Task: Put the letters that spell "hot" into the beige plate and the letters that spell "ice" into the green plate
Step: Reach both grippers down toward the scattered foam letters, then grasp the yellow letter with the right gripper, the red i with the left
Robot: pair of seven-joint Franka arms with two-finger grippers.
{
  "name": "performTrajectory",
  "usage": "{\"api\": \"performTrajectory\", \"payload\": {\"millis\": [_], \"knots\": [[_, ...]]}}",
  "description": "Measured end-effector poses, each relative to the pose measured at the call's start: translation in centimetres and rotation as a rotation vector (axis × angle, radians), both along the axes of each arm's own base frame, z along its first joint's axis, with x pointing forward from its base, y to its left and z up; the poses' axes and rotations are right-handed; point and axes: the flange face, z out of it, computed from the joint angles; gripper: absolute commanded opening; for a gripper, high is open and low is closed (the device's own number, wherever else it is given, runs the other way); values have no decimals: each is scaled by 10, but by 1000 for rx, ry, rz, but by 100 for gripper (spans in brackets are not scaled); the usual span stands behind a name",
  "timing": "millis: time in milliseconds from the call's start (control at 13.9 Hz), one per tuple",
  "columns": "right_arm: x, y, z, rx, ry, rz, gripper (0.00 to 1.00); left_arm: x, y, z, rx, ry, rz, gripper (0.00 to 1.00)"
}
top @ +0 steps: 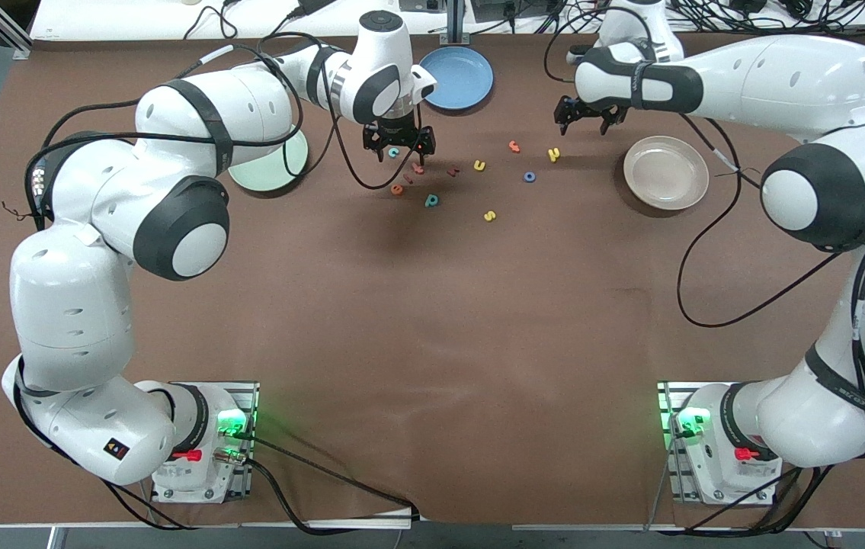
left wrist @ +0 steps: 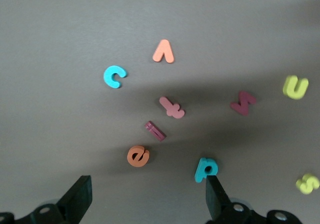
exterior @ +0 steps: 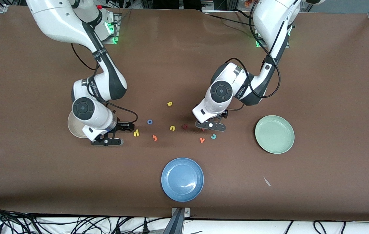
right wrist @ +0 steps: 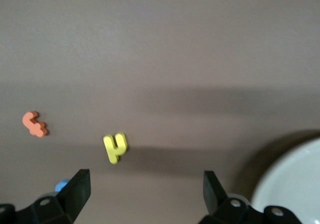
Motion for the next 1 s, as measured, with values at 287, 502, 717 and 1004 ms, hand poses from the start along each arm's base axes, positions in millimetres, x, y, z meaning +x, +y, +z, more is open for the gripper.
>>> {"api": "performTrajectory", "payload": {"millis": [287,502,717,1004], "knots": [[-3,21,-23,15,-46,21,100,10,-3,-7,-24,-58,200,48],[-10,33,-41,19,-60,41,100,10,-3,-18,-15,-53,312,45],[-14,40,-49,16,-54,57,99,9,-2,-29,1,-37,377,41],[-17,38,-59,8,-41,98,88,2,-5,-55,31,-8,417,38]]}}
